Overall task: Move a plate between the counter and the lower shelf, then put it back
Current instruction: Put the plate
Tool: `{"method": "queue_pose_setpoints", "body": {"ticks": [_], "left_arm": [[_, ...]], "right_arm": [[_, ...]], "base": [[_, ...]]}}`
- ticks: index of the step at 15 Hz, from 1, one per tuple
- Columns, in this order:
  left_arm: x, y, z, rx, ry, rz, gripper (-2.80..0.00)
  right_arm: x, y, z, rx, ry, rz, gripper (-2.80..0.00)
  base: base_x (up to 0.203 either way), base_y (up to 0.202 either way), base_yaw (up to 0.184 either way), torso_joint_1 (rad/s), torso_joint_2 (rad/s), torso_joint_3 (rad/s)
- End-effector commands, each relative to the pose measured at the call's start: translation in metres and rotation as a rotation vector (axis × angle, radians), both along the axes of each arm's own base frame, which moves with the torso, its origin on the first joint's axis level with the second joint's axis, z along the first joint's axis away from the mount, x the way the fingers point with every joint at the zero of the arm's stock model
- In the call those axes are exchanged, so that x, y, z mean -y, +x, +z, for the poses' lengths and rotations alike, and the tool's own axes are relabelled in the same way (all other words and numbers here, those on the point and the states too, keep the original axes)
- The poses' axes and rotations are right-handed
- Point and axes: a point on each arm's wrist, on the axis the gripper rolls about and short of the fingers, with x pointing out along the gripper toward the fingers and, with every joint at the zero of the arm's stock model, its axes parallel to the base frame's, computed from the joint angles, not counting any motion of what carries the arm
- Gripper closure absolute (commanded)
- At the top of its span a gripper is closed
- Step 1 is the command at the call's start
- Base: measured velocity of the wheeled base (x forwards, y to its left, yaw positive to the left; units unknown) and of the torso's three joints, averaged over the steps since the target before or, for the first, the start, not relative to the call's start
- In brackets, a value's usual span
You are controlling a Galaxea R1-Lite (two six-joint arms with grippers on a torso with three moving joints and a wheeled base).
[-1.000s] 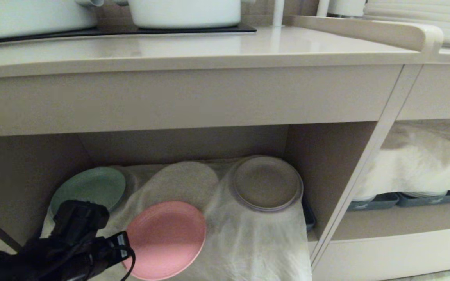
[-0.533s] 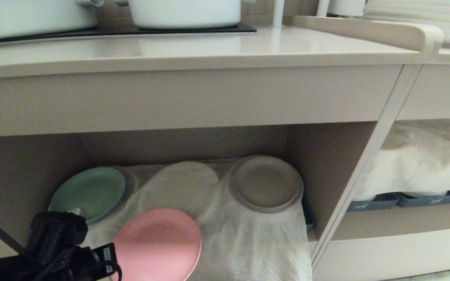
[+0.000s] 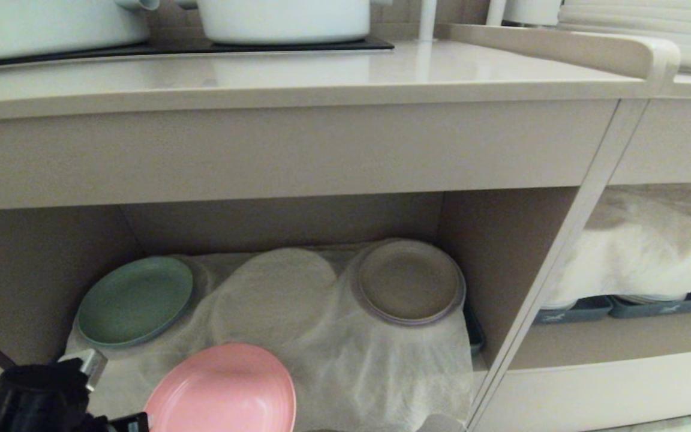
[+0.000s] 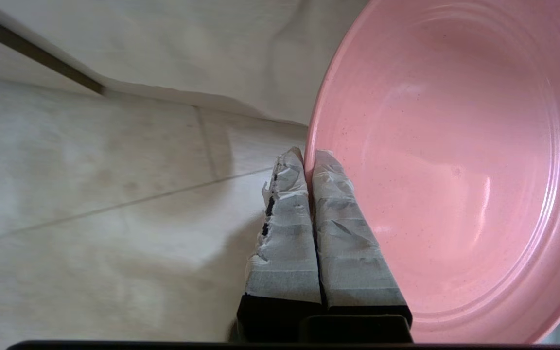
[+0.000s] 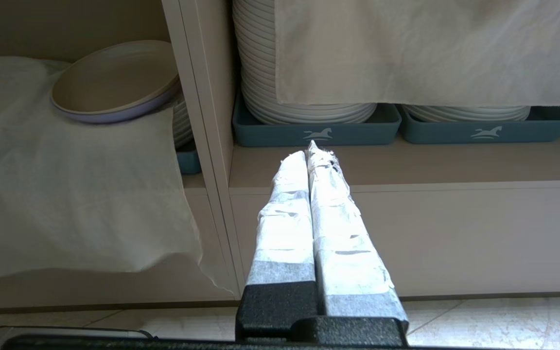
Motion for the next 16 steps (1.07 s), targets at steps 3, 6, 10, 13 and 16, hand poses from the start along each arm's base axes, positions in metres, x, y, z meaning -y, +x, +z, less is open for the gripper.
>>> {"method": "queue_pose_setpoints", "body": {"ticks": [3, 6, 10, 13, 16], "left_arm": [[-0.004, -0.012, 0.006, 0.059, 0.007, -0.002, 0.00], [-0.005, -0.017, 0.005, 0.029, -0.007, -0.010, 0.00], [-0.006, -0.022, 0.003, -0.017, -0.054, 0.025, 0.00], [-0.008, -0.029, 0.003, -0.032, -0.056, 0.033, 0.00], [-0.009, -0.032, 0.003, -0.039, -0.057, 0.035, 0.00]], "right_arm": [[0.000, 0.000, 0.000, -0.001, 0.000, 0.002, 0.00], [0.000, 0.000, 0.000, -0.001, 0.000, 0.001, 0.00], [0.000, 0.000, 0.000, -0.002, 0.000, 0.001, 0.00], [0.000, 0.000, 0.000, -0.001, 0.000, 0.001, 0.00], [0.000, 0.000, 0.000, -0.002, 0.000, 0.002, 0.00]], "base": [[0.000, 0.000, 0.000, 0.000, 0.00, 0.000], [0.000, 0.000, 0.000, 0.000, 0.00, 0.000], [0.000, 0.000, 0.000, 0.000, 0.00, 0.000], [0.000, 0.000, 0.000, 0.000, 0.00, 0.000], [0.000, 0.000, 0.000, 0.000, 0.00, 0.000]]}}
